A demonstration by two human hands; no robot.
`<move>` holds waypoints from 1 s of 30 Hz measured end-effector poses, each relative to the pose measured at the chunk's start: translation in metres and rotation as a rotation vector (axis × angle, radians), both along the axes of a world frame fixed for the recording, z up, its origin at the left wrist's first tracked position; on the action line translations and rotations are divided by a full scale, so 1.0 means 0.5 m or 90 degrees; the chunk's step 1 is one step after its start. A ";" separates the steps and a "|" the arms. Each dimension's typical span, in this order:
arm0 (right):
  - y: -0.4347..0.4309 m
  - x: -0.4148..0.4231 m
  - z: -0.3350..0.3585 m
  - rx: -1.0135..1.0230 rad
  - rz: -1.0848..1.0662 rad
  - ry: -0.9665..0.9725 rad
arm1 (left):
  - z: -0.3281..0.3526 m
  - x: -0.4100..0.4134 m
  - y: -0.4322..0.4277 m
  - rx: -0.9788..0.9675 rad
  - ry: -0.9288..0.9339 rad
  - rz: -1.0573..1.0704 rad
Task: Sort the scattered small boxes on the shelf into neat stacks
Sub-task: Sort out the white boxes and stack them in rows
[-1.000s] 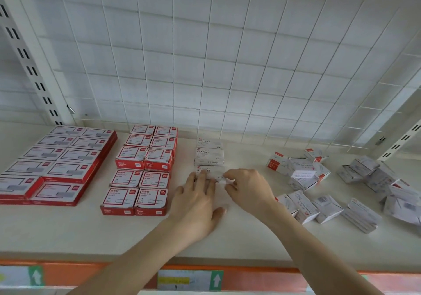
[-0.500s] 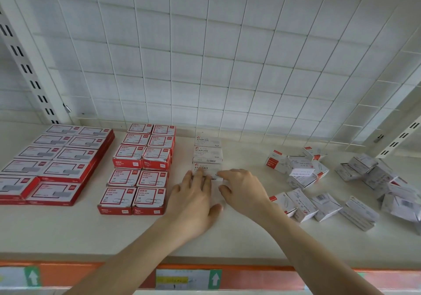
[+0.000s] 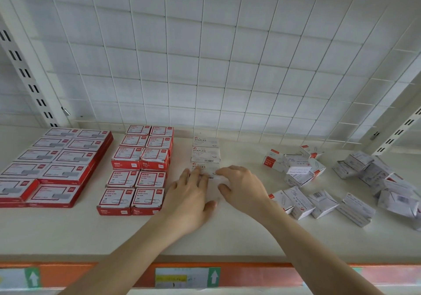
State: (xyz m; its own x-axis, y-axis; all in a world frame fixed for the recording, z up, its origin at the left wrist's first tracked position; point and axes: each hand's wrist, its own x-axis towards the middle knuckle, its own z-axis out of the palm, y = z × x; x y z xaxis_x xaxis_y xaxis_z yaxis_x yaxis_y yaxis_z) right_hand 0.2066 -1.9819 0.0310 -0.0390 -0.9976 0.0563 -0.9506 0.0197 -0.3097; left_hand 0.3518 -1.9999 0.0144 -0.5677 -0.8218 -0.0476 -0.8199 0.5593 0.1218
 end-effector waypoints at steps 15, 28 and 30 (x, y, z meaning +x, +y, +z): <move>0.077 -0.132 0.019 -0.095 -0.134 0.027 | 0.037 -0.071 0.034 -0.127 -0.004 -0.097; 0.170 -0.224 -0.005 -0.125 0.002 0.003 | 0.031 -0.176 0.081 -0.034 0.152 -0.195; 0.177 -0.228 -0.008 -0.105 0.017 -0.001 | 0.026 -0.182 0.086 -0.044 0.156 -0.195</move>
